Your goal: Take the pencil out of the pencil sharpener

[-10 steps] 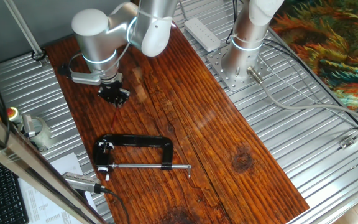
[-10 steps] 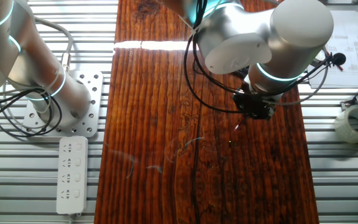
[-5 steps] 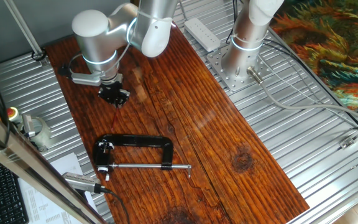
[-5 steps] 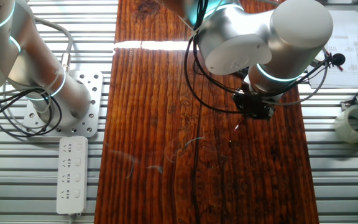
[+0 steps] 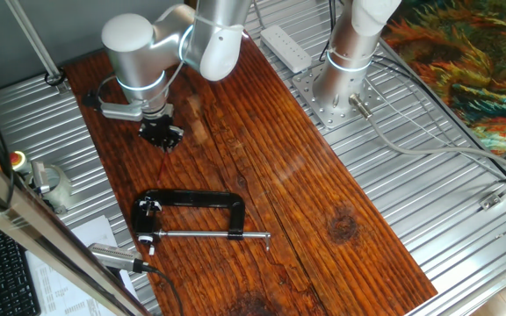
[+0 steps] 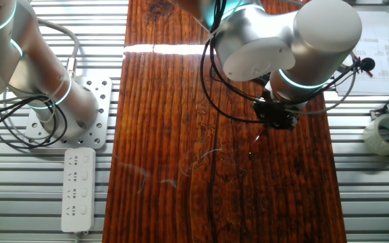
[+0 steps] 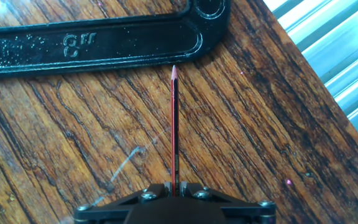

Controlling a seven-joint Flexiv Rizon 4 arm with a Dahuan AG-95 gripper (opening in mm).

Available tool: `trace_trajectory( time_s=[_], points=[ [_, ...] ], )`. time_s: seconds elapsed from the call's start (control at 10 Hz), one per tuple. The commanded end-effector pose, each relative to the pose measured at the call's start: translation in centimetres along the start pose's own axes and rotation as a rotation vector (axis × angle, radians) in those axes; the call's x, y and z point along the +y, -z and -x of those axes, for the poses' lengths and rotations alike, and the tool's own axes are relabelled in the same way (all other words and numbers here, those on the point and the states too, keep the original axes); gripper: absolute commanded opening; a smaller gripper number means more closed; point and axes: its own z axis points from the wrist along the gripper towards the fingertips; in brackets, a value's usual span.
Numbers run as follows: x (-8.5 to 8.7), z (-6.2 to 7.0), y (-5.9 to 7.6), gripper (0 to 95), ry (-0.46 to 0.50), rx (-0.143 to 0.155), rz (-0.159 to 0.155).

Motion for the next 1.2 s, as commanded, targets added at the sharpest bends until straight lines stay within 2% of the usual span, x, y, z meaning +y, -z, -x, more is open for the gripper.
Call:
trace_trajectory(
  time_s=[0.1, 0.5, 0.7, 0.8, 0.9, 1.0, 1.1, 1.2],
  points=[
    [0.0, 0.0, 0.0, 19.0, 0.003, 0.001, 0.001],
    [-0.1, 0.0, 0.5, 19.0, -0.011, 0.002, 0.003],
    [-0.5, 0.2, 1.6, 19.0, -0.033, 0.027, 0.002],
    [-0.8, 0.5, 2.7, 19.0, -0.062, 0.032, 0.0],
    [-1.0, 0.8, 4.5, 19.0, -0.164, 0.032, 0.002],
    [-1.1, 0.9, 5.5, 0.0, -0.231, 0.032, 0.0],
    [-1.6, 1.0, 6.6, 0.0, -0.282, 0.032, 0.003],
    [-2.3, 1.1, 8.1, 0.0, -0.355, 0.045, 0.0]
  ],
)
